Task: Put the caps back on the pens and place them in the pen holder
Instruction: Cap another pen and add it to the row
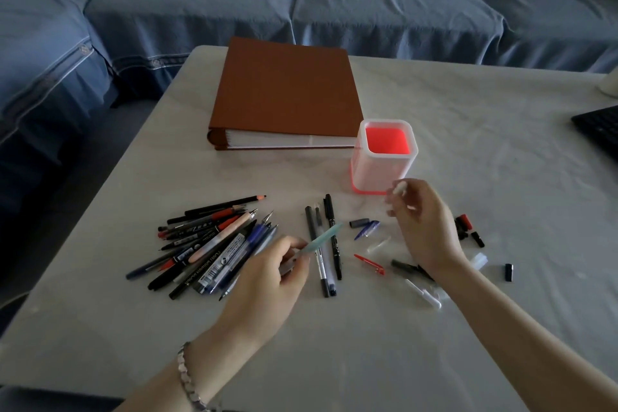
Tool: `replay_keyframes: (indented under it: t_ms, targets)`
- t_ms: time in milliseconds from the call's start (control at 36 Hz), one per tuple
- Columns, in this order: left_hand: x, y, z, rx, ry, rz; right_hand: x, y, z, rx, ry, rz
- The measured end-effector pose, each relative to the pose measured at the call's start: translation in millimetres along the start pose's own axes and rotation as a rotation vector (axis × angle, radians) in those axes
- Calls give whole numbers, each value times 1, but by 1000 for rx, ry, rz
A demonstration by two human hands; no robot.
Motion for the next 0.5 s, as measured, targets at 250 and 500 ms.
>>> replay_keyframes:
  t_ms: [250,500]
  targets:
    - [-1,-1,-15,-94,27,30,-38,16,23,699,167,74]
    - [-4,-4,-26,-55,85,21,-45,14,28,639,163,87]
Point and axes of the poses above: each hand's wrist, its own x-axis towards the middle knuckle, its own y-axis out of the palm, z = x × y, the point moved 8 cm from there along x, towards the middle knuckle, and after that the axes turned 9 degrees about x, right-handed, at the moved point
